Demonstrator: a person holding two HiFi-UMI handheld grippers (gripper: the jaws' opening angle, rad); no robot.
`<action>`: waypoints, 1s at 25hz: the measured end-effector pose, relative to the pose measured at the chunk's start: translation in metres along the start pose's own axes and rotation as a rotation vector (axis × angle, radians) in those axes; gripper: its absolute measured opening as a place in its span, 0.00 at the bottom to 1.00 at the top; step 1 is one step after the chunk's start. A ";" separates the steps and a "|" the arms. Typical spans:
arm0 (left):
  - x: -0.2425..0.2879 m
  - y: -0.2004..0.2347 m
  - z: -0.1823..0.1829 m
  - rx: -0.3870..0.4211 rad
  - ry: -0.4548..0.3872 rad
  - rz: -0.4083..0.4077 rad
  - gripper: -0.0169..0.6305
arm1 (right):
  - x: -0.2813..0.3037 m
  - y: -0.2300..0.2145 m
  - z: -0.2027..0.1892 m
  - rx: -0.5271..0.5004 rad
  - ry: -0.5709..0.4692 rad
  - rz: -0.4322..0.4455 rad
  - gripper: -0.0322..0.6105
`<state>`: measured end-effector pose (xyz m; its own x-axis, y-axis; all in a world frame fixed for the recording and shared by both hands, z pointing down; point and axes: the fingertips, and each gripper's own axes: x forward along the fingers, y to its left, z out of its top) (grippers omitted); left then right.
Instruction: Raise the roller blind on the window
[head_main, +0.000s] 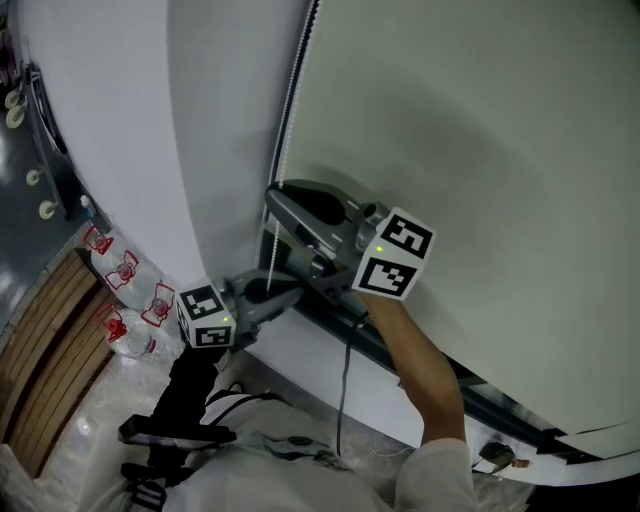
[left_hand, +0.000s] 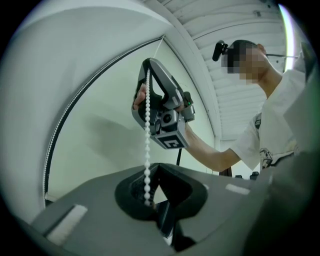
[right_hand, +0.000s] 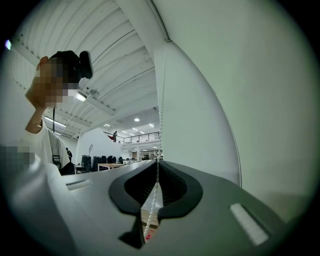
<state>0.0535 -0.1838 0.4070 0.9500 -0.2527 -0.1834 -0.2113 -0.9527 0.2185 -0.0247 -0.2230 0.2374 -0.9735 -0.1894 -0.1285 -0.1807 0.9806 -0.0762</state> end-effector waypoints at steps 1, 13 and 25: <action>0.000 0.000 0.000 0.000 0.002 -0.001 0.02 | -0.001 0.000 -0.007 0.008 0.009 0.000 0.07; 0.002 0.000 -0.001 0.007 0.012 -0.004 0.02 | -0.015 0.000 -0.078 0.108 0.111 0.000 0.07; 0.005 -0.003 -0.002 0.009 0.007 -0.020 0.02 | 0.001 -0.015 0.047 -0.079 -0.068 0.005 0.30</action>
<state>0.0598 -0.1815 0.4074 0.9557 -0.2322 -0.1808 -0.1941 -0.9592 0.2058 -0.0165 -0.2408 0.1920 -0.9630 -0.1850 -0.1961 -0.1891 0.9820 0.0020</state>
